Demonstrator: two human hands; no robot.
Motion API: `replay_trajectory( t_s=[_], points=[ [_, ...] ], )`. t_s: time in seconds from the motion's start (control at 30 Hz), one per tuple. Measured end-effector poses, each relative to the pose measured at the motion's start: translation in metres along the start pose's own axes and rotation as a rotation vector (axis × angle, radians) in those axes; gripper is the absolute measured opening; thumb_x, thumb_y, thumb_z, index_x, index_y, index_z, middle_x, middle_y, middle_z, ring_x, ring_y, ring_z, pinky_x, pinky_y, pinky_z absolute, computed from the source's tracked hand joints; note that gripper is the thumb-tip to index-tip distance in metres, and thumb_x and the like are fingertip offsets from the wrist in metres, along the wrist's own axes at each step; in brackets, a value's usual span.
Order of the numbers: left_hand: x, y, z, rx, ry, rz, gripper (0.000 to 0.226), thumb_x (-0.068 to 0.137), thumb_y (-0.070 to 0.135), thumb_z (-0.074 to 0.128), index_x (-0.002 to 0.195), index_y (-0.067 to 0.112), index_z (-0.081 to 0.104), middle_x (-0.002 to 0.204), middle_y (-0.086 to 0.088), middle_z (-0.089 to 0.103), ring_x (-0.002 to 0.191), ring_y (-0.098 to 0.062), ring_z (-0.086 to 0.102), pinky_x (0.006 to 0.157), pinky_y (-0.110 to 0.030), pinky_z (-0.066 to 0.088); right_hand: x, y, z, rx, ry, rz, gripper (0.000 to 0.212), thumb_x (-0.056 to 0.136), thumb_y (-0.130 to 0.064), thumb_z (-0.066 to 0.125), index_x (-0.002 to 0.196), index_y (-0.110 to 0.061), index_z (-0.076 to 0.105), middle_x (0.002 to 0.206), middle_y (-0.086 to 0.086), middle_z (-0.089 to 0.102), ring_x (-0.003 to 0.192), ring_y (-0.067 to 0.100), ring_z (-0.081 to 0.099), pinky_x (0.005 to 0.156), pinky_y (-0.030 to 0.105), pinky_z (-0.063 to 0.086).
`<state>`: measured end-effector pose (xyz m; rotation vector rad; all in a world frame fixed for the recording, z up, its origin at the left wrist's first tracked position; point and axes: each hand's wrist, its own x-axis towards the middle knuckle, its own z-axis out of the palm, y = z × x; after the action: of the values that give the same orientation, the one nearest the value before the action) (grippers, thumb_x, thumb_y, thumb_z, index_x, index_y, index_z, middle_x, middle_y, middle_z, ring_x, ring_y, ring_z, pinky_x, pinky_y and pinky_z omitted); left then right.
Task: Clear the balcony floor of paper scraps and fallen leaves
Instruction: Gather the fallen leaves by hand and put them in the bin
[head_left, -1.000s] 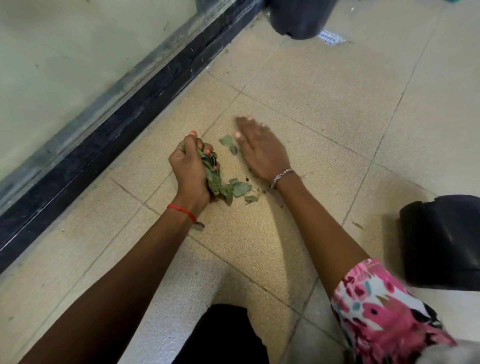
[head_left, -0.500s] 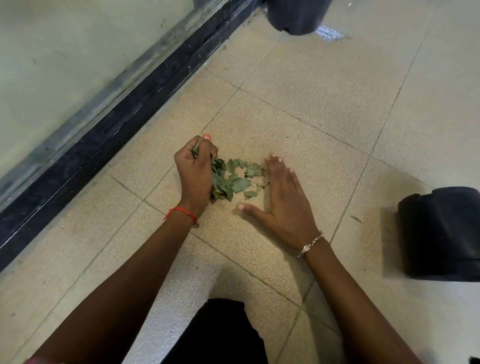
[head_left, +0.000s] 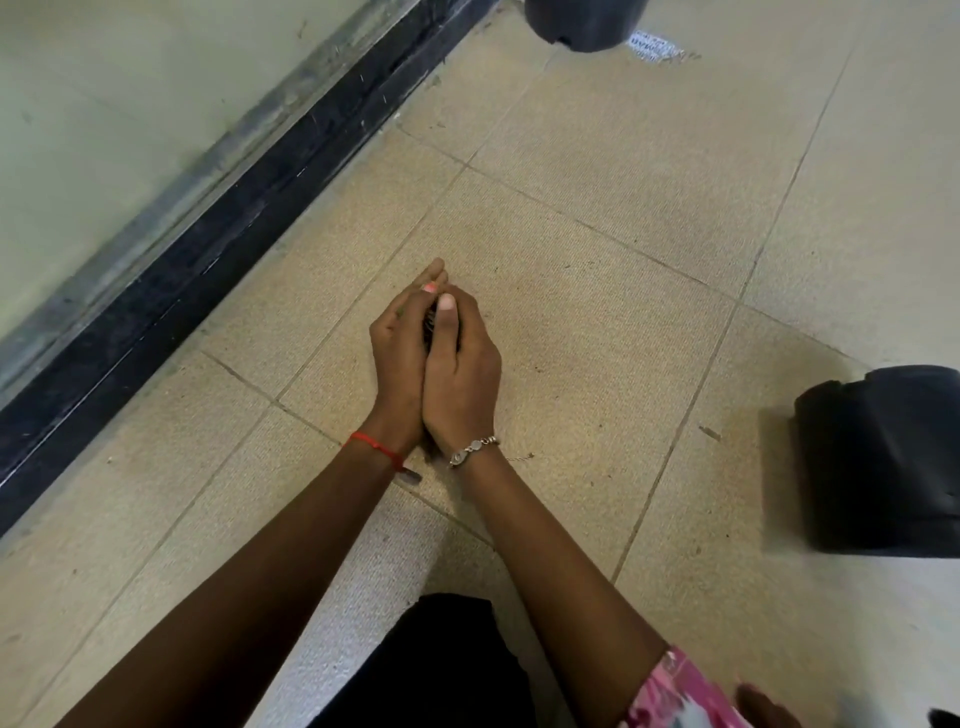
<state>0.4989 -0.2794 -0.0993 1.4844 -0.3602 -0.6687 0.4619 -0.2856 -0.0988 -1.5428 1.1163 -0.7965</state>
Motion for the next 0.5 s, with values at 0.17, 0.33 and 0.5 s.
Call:
replay_trajectory(
  t_s=[0.17, 0.33, 0.5],
  points=[
    [-0.005, 0.002, 0.000, -0.493, -0.001, -0.279, 0.039, 0.099, 0.018, 0.036, 0.132, 0.005, 0.051, 0.132, -0.006, 0.057, 0.122, -0.011, 0.054, 0.100, -0.021, 0.042, 0.001, -0.005, -0.006, 0.489, 0.009, 0.238, 0.020, 0.092, -0.014, 0.055, 0.108, -0.012, 0.067, 0.115, 0.002, 0.067, 0.108, 0.008, 0.061, 0.096, 0.026, 0.049],
    [-0.004, 0.009, -0.007, -0.652, -0.013, -0.328, 0.040, 0.100, 0.022, 0.032, 0.128, 0.002, 0.052, 0.124, -0.007, 0.060, 0.123, -0.015, 0.053, 0.102, -0.022, 0.042, -0.002, -0.008, 0.000, 0.415, -0.077, 0.135, 0.023, 0.090, -0.009, 0.058, 0.112, -0.008, 0.067, 0.115, 0.000, 0.066, 0.111, 0.003, 0.058, 0.102, 0.023, 0.043],
    [0.002, 0.009, -0.024, -0.651, -0.084, -0.364, 0.040, 0.101, 0.030, 0.029, 0.114, 0.008, 0.059, 0.104, -0.003, 0.070, 0.111, -0.015, 0.061, 0.096, -0.024, 0.047, -0.001, -0.015, 0.014, 0.012, -0.266, -0.078, 0.035, 0.099, -0.012, 0.038, 0.131, -0.006, 0.051, 0.142, 0.005, 0.046, 0.135, 0.011, 0.036, 0.114, 0.018, 0.021]
  ],
)
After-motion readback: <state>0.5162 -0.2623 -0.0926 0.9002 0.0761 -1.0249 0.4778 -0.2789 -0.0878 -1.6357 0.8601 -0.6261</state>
